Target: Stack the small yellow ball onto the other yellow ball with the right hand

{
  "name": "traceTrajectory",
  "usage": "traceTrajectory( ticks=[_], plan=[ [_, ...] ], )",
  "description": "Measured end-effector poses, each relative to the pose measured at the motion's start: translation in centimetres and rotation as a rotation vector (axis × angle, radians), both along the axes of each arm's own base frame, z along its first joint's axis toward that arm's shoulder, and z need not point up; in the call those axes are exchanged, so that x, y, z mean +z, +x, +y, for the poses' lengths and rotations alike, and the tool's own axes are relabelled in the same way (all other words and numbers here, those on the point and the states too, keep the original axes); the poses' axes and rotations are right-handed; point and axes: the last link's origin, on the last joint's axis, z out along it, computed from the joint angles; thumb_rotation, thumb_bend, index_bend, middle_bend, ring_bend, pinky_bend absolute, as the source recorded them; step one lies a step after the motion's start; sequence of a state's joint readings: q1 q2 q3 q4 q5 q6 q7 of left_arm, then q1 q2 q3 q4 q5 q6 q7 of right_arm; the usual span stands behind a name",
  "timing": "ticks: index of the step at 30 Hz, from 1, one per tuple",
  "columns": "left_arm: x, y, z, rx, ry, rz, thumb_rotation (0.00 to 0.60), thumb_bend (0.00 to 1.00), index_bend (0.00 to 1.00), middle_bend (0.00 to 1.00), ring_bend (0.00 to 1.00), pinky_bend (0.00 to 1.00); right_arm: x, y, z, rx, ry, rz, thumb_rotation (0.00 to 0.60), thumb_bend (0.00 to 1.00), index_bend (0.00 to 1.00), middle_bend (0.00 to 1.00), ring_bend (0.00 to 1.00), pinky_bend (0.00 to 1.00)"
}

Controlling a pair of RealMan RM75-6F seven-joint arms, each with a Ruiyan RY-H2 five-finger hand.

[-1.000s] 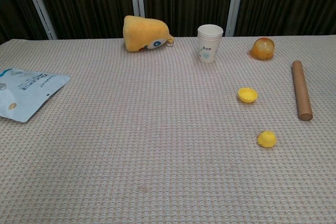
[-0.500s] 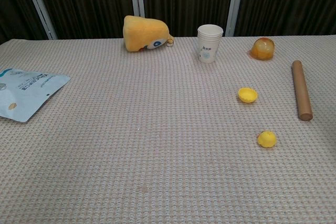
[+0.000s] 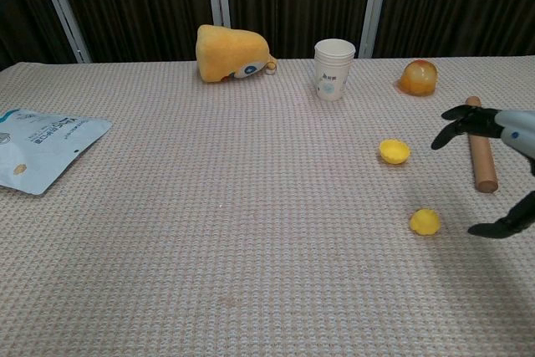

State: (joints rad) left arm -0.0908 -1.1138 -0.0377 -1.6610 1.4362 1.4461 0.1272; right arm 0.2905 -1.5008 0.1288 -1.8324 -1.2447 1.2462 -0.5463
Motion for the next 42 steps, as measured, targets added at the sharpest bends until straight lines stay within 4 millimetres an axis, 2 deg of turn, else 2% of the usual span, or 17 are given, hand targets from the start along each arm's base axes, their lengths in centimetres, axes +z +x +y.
traceTrajectory(
  ticks=[5,8,17,21,34,42],
  plan=[
    [-0.1,0.4,0.1,-0.037,0.008,-0.003,0.600,0.00,0.00,0.00,0.00,0.02,-3.3,1.1,-1.0,-0.024,0.036,-0.025,0.600,0.06,0.23,0.01,0.00,0.00],
    [-0.3,0.5,0.0,-0.043,-0.002,-0.011,0.600,0.00,0.00,0.00,0.00,0.02,-4.1,1.7,-1.8,-0.007,0.032,-0.016,0.600,0.07,0.24,0.00,0.00,0.00],
    [-0.3,0.9,-0.2,-0.081,-0.017,-0.029,0.600,0.00,0.00,0.00,0.00,0.02,-5.5,2.4,-3.4,0.033,0.021,0.068,0.600,0.10,0.35,0.00,0.00,0.00],
    [-0.2,1.0,-0.2,-0.089,-0.013,-0.037,0.600,0.00,0.00,0.00,0.00,0.02,-6.0,2.5,-3.6,0.036,0.024,0.061,0.600,0.11,0.37,0.00,0.00,0.00],
    [0.0,1.0,-0.3,-0.091,-0.016,-0.047,0.600,0.00,0.00,0.00,0.00,0.02,-6.8,0.7,-3.8,0.032,0.051,0.092,0.600,0.13,0.36,0.00,0.00,0.00],
    [-0.1,1.2,-0.3,-0.092,-0.021,-0.048,0.600,0.00,0.00,0.00,0.00,0.02,-6.8,-0.2,-3.5,0.015,0.063,0.085,0.600,0.14,0.42,0.00,0.00,0.00]
  ],
)
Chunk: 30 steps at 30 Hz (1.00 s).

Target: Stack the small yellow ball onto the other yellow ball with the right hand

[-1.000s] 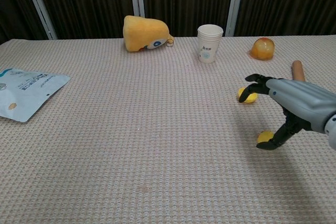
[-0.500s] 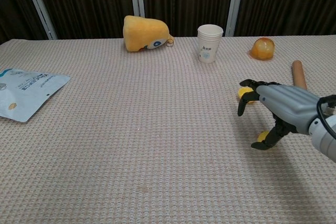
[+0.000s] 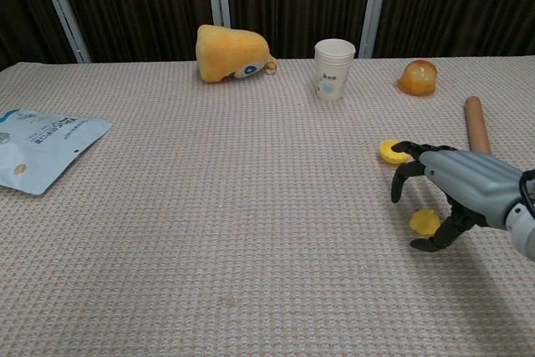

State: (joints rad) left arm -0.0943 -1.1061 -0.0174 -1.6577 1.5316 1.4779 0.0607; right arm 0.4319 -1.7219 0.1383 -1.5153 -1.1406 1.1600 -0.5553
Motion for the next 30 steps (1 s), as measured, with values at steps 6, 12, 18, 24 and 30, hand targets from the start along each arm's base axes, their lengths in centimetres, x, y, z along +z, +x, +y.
traceTrajectory(
  ticks=[6,12,18,24,30],
  plan=[
    [0.0,0.0,0.0,0.005,-0.005,-0.005,0.600,0.00,0.00,0.00,0.00,0.02,-0.1,0.0,-0.1,0.008,0.007,0.008,0.600,0.14,0.46,0.00,0.00,0.00],
    [0.0,-0.1,0.0,0.007,-0.007,-0.009,0.600,0.00,0.01,0.00,0.00,0.02,-0.2,-0.4,-0.4,-0.010,0.013,0.010,0.600,0.14,0.49,0.00,0.00,0.00],
    [0.0,0.0,0.0,0.002,-0.007,-0.010,0.600,0.00,0.02,0.00,0.00,0.02,-0.2,-0.7,-0.7,-0.013,0.020,0.017,0.600,0.14,0.49,0.00,0.00,0.00],
    [-0.1,0.1,0.0,0.002,-0.013,-0.014,0.600,0.00,0.03,0.00,0.00,0.02,-0.2,-1.0,-1.1,-0.014,0.028,0.020,0.600,0.14,0.50,0.00,0.00,0.00],
    [-0.2,0.2,0.2,0.001,-0.018,-0.011,0.600,0.00,0.04,0.00,0.00,0.02,0.2,-1.5,-1.7,-0.011,0.033,0.033,0.600,0.15,0.50,0.00,0.00,0.00]
  ],
)
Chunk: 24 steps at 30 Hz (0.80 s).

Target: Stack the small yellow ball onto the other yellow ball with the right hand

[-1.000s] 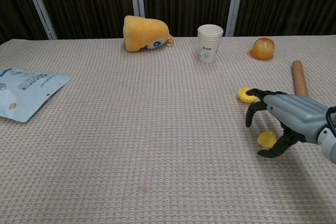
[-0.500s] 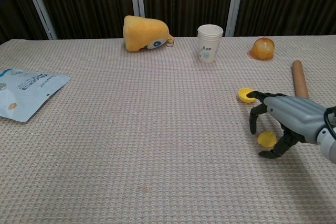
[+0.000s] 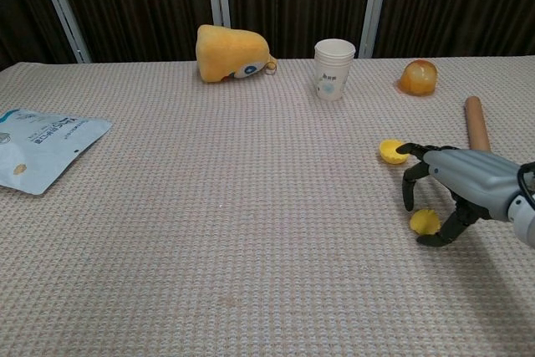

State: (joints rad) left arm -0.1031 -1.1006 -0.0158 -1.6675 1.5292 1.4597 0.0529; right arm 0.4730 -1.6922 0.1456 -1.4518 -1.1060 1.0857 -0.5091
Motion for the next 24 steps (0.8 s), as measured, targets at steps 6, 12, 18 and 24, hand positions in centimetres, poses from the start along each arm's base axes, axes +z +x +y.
traceTrajectory(
  ticks=[6,12,18,24],
  plan=[
    [-0.08,0.01,0.03,0.004,-0.008,-0.004,0.600,0.00,0.05,0.00,0.00,0.02,0.50,-0.49,-0.38,-0.007,0.000,0.004,0.600,0.15,0.50,0.00,0.00,0.00],
    [-0.08,0.09,0.05,0.000,-0.010,-0.003,0.600,0.00,0.09,0.00,0.00,0.02,0.62,-0.85,-0.52,-0.003,-0.003,0.018,0.600,0.15,0.51,0.00,0.00,0.00],
    [-0.10,0.15,0.08,-0.003,-0.012,-0.004,0.600,0.00,0.11,0.00,0.00,0.02,0.68,-1.00,-0.60,-0.003,-0.007,0.023,0.600,0.17,0.51,0.00,0.00,0.00],
    [-0.09,0.16,0.11,-0.004,-0.013,-0.005,0.600,0.00,0.12,0.00,0.00,0.02,0.77,-1.02,-0.64,0.001,-0.013,0.023,0.600,0.19,0.54,0.00,0.00,0.00]
  ],
)
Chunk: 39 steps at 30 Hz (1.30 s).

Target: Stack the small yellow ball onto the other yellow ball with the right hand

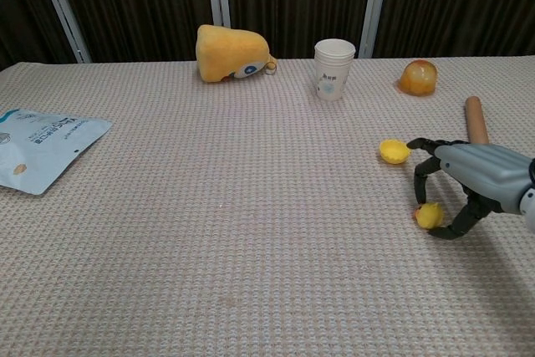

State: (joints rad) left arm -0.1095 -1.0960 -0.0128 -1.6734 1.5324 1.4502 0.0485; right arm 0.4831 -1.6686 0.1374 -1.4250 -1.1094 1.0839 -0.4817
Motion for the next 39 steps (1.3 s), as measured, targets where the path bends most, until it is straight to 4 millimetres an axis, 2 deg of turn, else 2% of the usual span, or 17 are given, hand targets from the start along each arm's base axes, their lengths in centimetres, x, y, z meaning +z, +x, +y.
traceTrajectory(
  ticks=[12,19,28,39],
  plan=[
    [0.0,0.1,0.0,-0.003,-0.002,-0.001,0.600,0.00,0.12,0.00,0.00,0.02,0.1,0.1,0.0,0.020,-0.016,-0.005,0.600,0.20,0.55,0.00,0.00,0.00],
    [0.0,0.2,0.0,-0.010,0.002,-0.003,0.600,0.00,0.12,0.00,0.00,0.02,0.7,1.3,-0.4,0.054,-0.041,-0.036,0.600,0.20,0.55,0.00,0.00,0.00],
    [0.0,0.5,0.1,-0.030,0.000,-0.022,0.600,0.00,0.11,0.00,0.00,0.02,1.4,3.9,-2.4,0.106,-0.064,-0.065,0.600,0.20,0.55,0.00,0.00,0.00],
    [-0.2,0.7,0.0,-0.056,-0.007,-0.049,0.600,0.00,0.11,0.00,0.00,0.02,0.0,6.0,-5.4,0.123,-0.041,-0.056,0.600,0.20,0.55,0.00,0.00,0.00]
  ],
)
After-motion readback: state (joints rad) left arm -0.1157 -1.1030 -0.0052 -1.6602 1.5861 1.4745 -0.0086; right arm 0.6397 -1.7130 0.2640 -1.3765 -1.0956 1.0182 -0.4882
